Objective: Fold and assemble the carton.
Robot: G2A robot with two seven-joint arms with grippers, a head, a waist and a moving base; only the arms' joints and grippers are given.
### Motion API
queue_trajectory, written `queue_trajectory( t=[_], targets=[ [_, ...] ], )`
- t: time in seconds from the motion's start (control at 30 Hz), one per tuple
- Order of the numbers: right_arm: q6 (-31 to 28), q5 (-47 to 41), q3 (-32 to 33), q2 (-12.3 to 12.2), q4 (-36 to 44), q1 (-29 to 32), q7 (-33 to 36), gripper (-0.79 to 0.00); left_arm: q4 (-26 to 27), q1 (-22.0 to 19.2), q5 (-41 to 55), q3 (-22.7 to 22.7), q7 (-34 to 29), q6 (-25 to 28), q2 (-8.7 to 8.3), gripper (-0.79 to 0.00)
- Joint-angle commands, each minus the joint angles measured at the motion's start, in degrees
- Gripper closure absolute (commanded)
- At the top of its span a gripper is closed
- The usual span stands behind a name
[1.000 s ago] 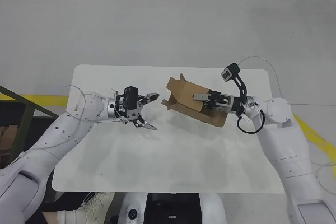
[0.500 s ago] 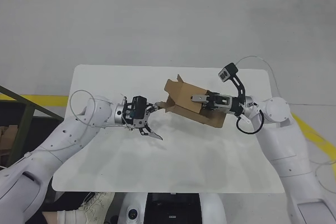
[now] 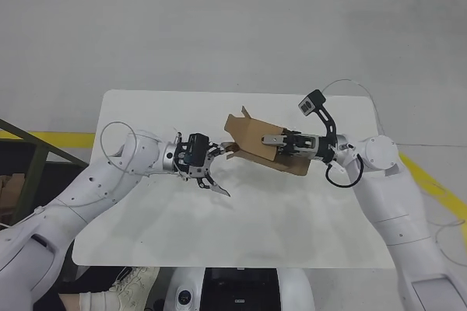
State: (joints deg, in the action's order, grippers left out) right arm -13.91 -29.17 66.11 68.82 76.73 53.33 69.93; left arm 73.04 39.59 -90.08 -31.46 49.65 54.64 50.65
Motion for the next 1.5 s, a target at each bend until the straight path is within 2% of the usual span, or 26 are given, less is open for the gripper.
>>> queue_trajectory(
  t=[0.0, 0.77, 1.03, 1.47],
  targets=[
    [0.0, -0.1, -0.2, 0.0, -0.1, -0.1, 0.1, 0.000, 0.1, -0.3, -0.1, 0.3, 0.0, 0.0, -0.03, -0.785],
    [-0.3, -0.4, -2.0, 0.0, -1.1, -1.2, 0.5, 0.000, 1.3, -1.6, -1.8, 2.0, 1.2, -1.2, -0.89, -0.785],
    [-0.5, -0.8, -2.2, 0.0, -1.3, -1.2, 0.6, 0.000, 0.1, -1.2, 0.1, 1.4, 1.2, -1.2, -0.67, -0.785],
    [-0.5, -0.9, -2.6, -0.1, -1.4, -1.3, 0.8, 0.000, 1.4, -1.5, 2.2, 1.5, 0.3, -0.3, -0.82, -0.785]
  ],
)
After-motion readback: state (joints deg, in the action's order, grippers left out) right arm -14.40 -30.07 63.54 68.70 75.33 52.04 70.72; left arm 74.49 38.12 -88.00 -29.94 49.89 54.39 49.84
